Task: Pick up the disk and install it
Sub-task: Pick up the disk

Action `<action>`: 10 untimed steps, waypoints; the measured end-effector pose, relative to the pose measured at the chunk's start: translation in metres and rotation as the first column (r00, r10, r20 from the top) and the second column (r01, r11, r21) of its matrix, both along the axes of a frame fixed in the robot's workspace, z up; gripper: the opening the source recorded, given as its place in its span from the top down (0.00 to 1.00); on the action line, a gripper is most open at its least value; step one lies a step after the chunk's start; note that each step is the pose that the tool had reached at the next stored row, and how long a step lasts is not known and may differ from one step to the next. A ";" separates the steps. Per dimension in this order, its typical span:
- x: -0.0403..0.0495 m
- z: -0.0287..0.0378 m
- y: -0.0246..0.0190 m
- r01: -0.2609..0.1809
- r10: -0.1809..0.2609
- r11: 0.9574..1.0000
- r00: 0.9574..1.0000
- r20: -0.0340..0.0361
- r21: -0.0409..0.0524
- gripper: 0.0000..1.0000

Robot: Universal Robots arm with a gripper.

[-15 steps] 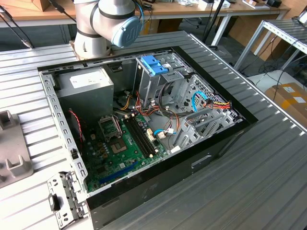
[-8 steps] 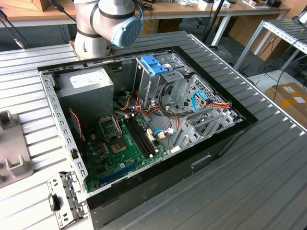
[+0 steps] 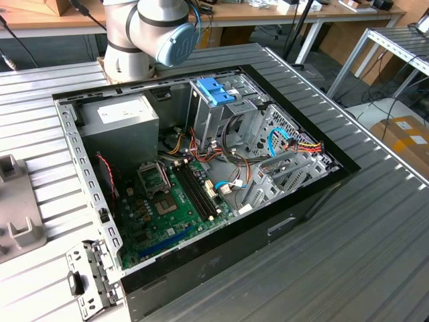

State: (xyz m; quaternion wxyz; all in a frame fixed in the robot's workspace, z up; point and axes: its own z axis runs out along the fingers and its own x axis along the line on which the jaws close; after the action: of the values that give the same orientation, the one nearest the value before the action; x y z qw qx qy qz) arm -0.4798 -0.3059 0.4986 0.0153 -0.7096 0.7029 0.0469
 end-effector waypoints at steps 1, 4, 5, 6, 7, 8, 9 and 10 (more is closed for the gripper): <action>0.0000 0.0008 0.0000 0.000 0.000 1.000 1.000 0.000 0.000 0.63; 0.0000 0.0032 0.0000 0.000 0.000 1.000 1.000 0.000 0.000 0.63; 0.0000 0.0039 0.0000 0.000 0.000 1.000 1.000 0.000 0.000 0.63; 0.0000 0.0052 0.0000 0.000 0.000 1.000 1.000 0.000 0.000 0.63; 0.0000 0.0062 0.0000 0.000 0.000 1.000 1.000 0.000 0.001 0.63; 0.0000 0.0068 0.0000 0.000 0.000 1.000 1.000 0.000 0.001 0.63; 0.0000 0.0068 0.0000 0.000 0.000 1.000 1.000 0.000 0.001 0.63; 0.0000 0.0068 0.0000 0.000 0.000 1.000 1.000 0.000 0.001 0.63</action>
State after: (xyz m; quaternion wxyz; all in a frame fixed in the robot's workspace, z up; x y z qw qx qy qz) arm -0.4797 -0.3059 0.5054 0.0156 -0.7096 0.7029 0.0471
